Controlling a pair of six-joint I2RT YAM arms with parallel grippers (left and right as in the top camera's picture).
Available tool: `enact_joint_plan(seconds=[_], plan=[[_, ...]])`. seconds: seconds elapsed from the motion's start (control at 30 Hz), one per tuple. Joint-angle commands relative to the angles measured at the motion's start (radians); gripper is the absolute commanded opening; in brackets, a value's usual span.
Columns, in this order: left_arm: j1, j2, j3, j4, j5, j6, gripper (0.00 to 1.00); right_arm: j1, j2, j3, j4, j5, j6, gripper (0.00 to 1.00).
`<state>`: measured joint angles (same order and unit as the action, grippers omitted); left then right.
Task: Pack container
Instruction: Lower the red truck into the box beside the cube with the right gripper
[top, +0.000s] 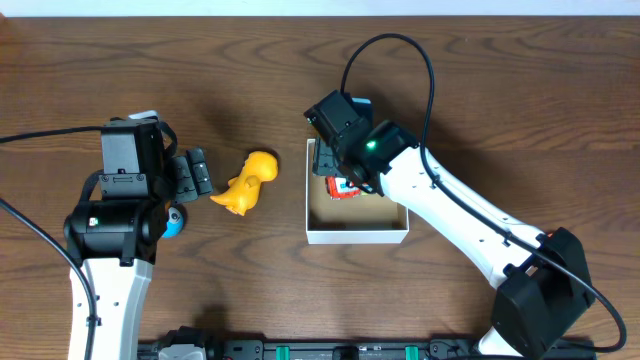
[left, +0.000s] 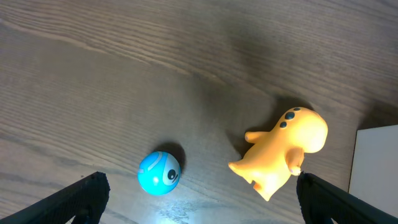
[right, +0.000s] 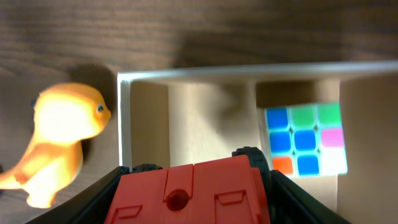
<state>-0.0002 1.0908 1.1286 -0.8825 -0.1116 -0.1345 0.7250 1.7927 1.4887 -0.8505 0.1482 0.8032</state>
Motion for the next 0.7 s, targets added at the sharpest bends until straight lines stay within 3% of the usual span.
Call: enact_joint_plan(seconds=[0.0,0.67], plan=[[0.005,0.0,0.021,0.001,-0.001,-0.01,0.98,0.017,0.01,0.01,-0.018,0.001,0.058,0.01],[0.006,0.0,0.018,0.0,-0.001,-0.01,0.98,0.021,0.11,-0.032,0.023,0.006,0.109,0.01]])
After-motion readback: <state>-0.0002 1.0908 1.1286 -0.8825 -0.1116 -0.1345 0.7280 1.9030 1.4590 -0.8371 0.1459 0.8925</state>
